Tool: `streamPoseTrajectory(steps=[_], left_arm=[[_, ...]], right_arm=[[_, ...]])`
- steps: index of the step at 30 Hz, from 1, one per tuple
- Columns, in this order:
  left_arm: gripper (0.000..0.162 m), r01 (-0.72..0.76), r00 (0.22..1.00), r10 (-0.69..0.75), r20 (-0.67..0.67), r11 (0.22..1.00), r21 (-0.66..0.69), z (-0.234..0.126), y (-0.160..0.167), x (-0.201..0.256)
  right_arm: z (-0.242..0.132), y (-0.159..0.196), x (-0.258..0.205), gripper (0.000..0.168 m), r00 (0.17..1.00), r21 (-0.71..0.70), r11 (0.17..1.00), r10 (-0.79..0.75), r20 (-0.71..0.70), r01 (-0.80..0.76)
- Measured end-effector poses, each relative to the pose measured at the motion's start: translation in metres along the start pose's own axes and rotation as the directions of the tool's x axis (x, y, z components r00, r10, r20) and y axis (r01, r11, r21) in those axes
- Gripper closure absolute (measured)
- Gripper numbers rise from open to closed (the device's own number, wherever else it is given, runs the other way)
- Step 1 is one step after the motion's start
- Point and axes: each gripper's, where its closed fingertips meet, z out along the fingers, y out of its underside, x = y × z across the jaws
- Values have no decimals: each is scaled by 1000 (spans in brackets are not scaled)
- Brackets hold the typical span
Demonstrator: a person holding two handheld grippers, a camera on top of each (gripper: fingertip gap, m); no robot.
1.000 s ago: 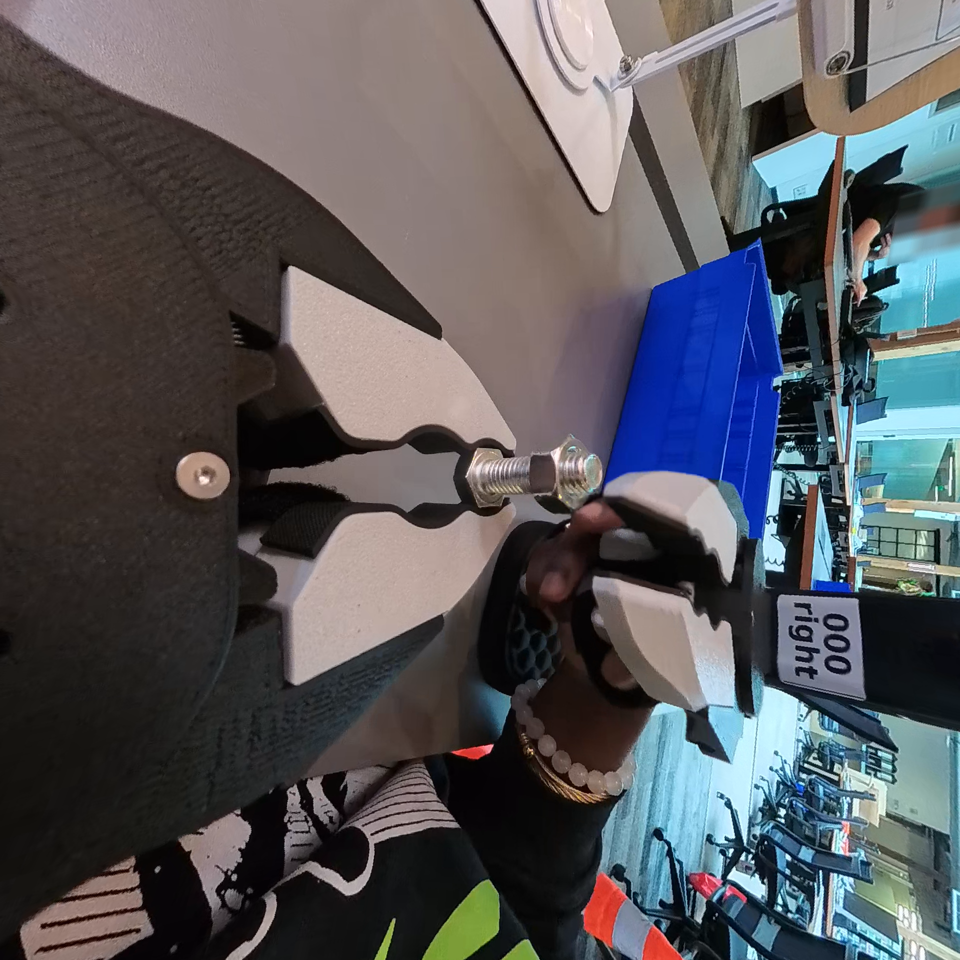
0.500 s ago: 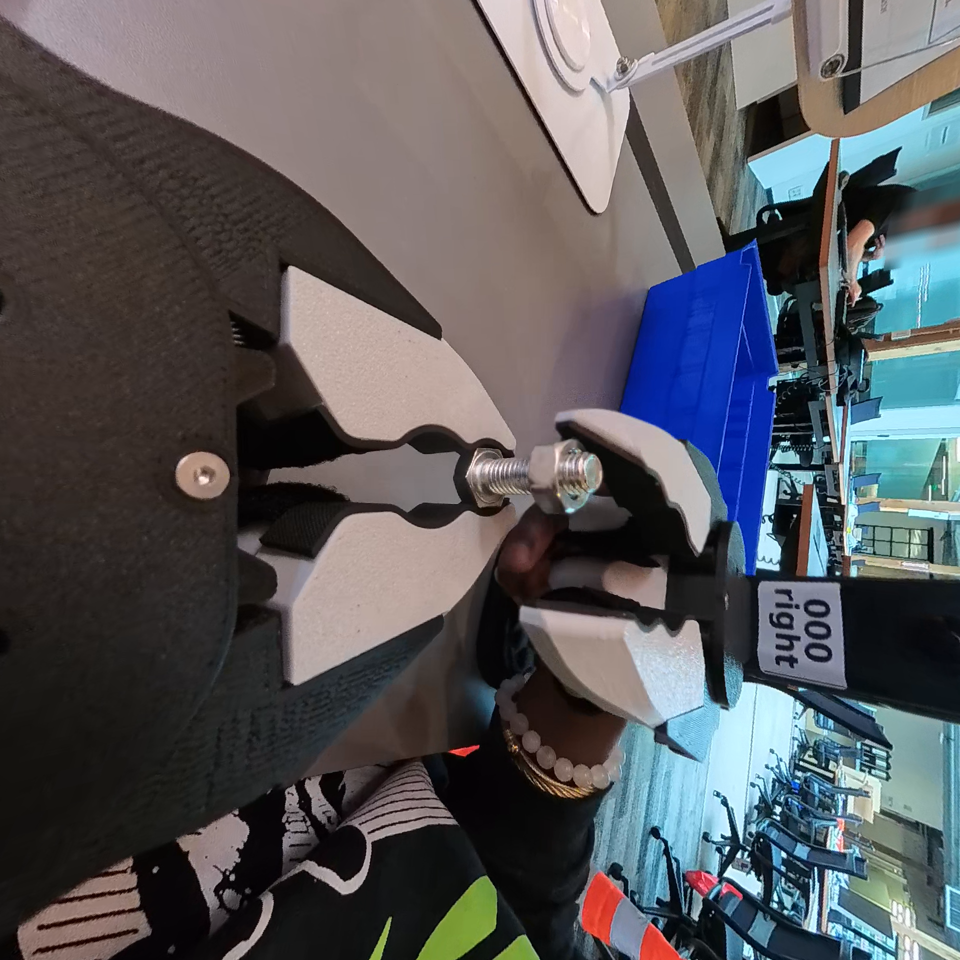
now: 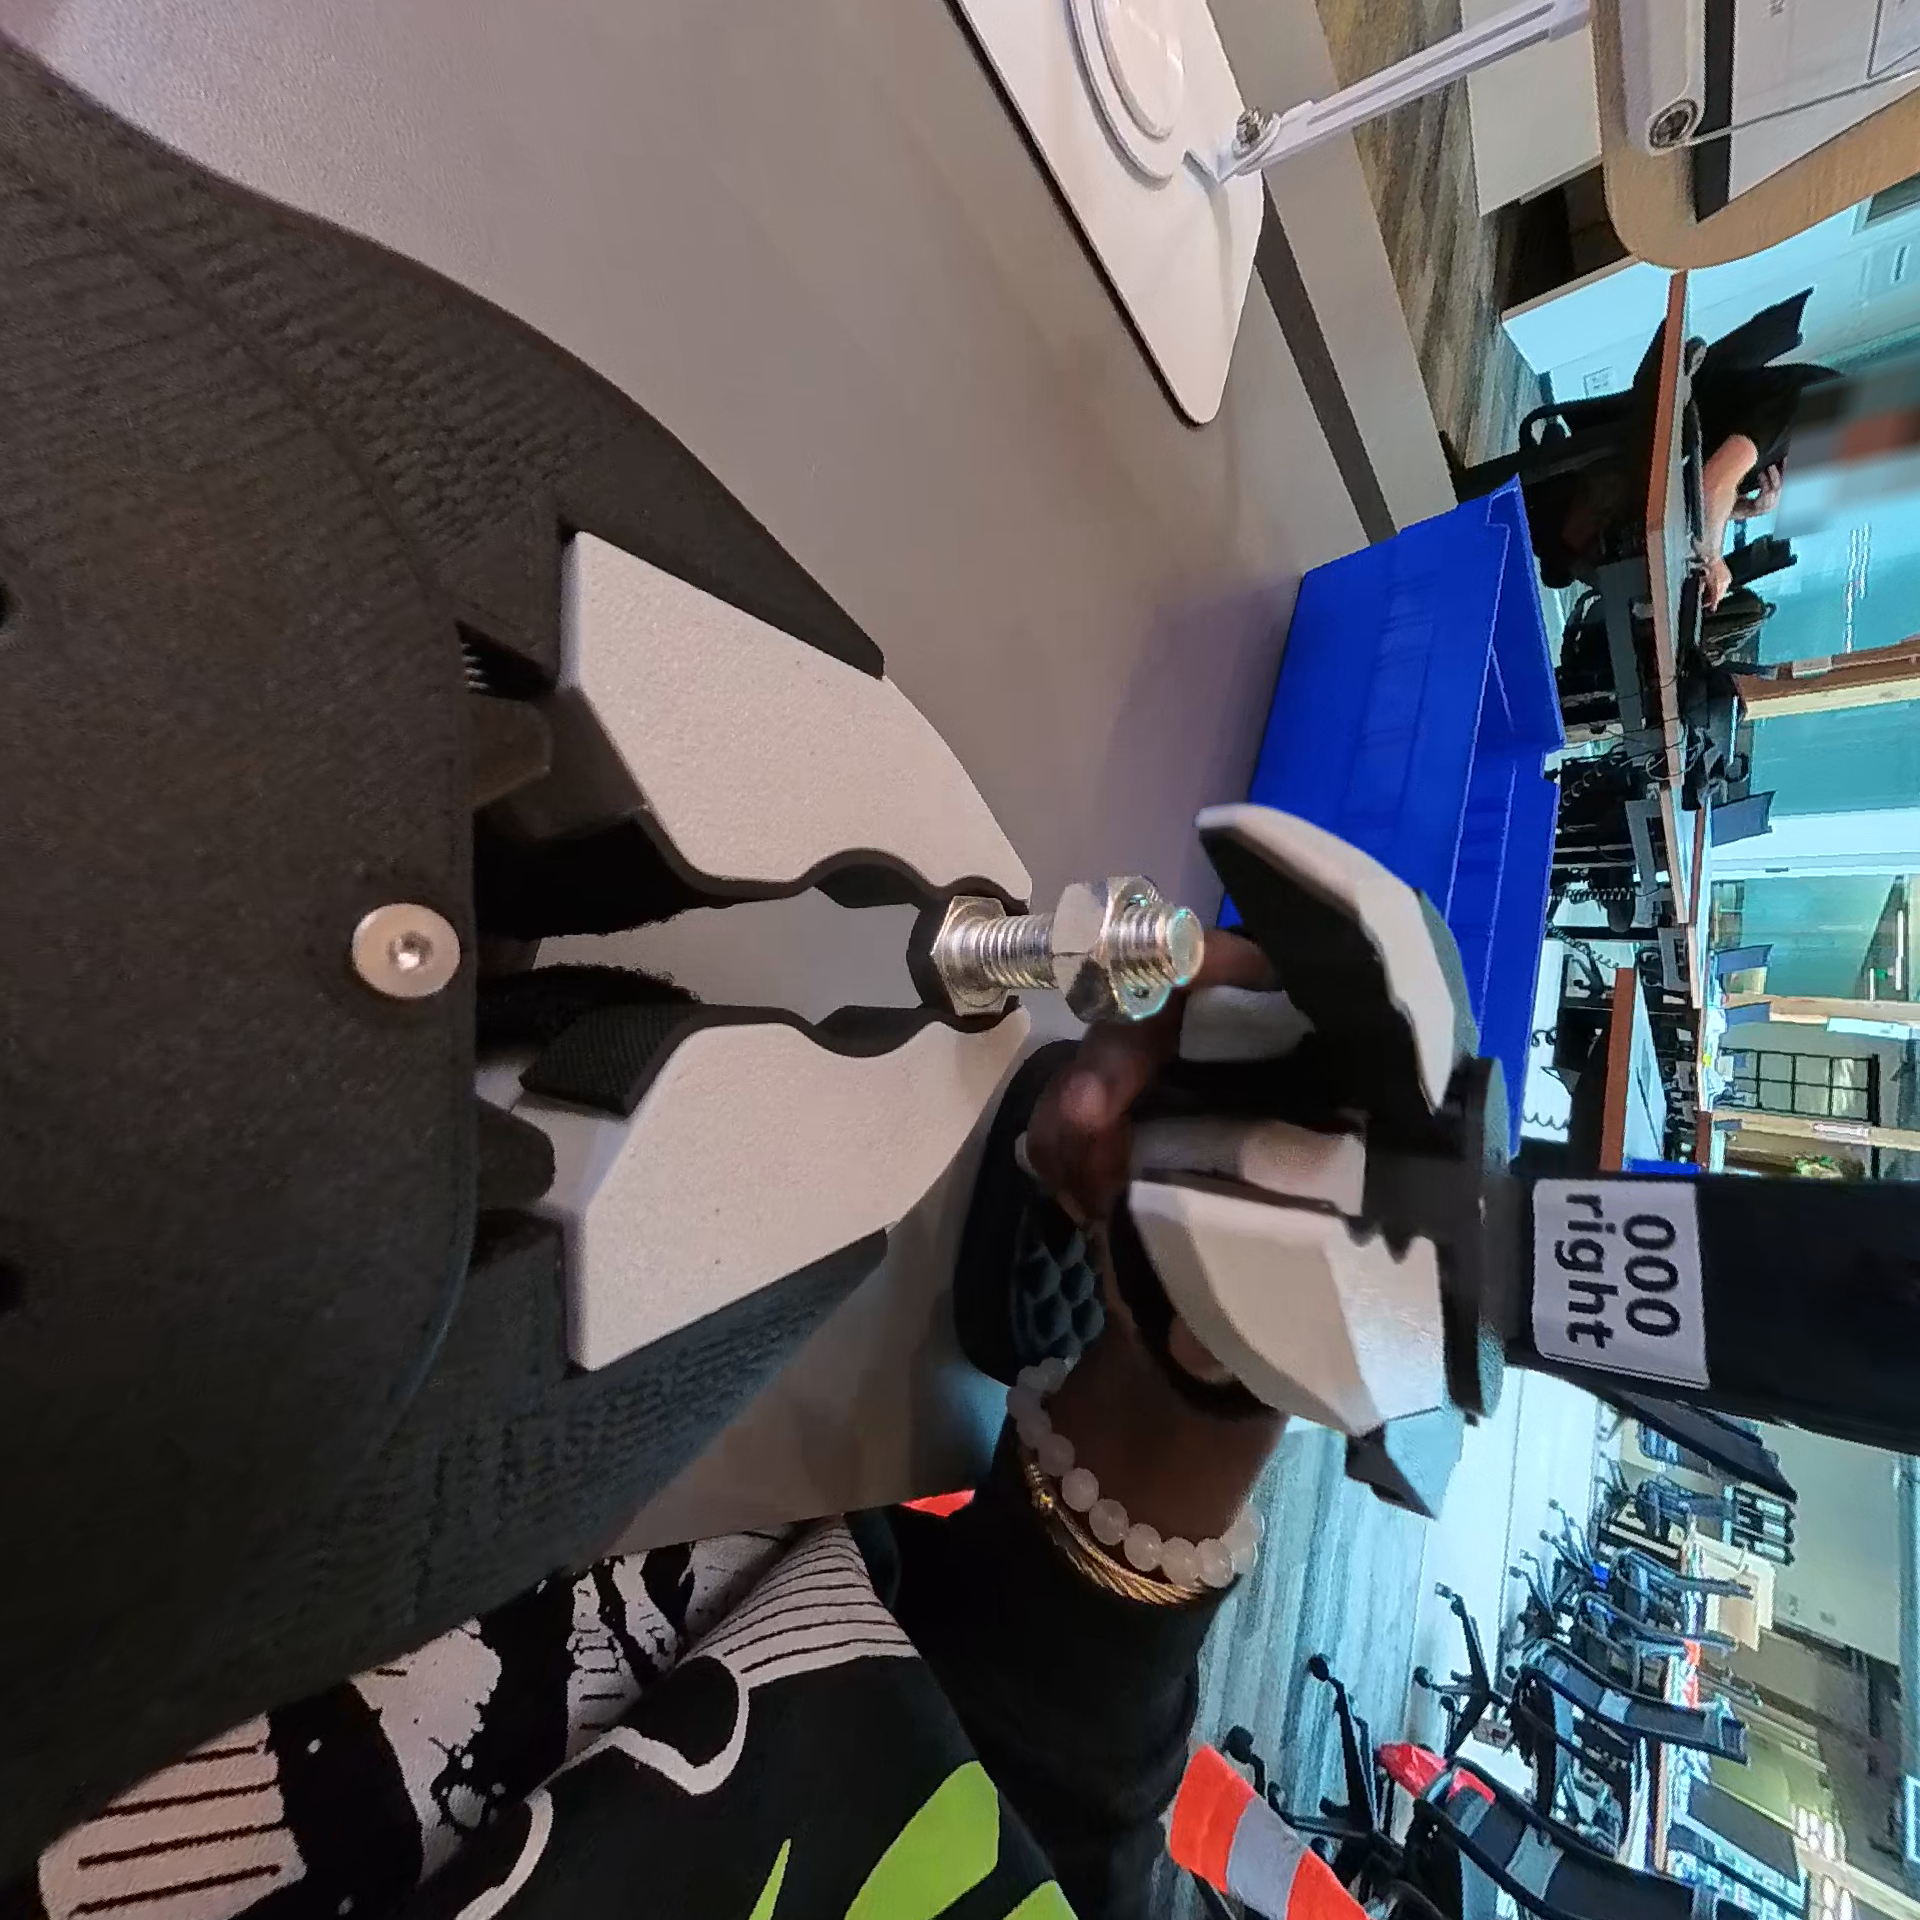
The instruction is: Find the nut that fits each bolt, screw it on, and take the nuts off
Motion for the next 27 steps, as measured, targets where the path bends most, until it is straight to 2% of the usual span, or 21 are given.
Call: streamPoseTrajectory(steps=[7,12,14,16,23,27], left_arm=[[147,-3,1000,3,-3,1000,-4,0,0,1],[147,0,1000,0,3,1000,0,0,0,0],[147,3,1000,-3,2,1000,-3,0,0,0],[147,3,1000,-3,1,1000,-3,0,0,0],[147,-1,1000,1,-3,1000,-5,0,0,1],[147,-10,1000,10,-12,1000,-13,1,1,3]], right_arm=[[10,6,-6,123,1000,-34,999,-9,30,10],[-1,4,-6,139,1000,-38,999,-2,29,4],[-6,4,-9,151,998,-38,999,3,55,0],[-8,2,-8,152,999,-27,1000,-2,44,3],[4,3,1,128,1000,-17,1000,-5,1,5],[12,5,-1,124,1000,-27,1000,-14,13,15]])
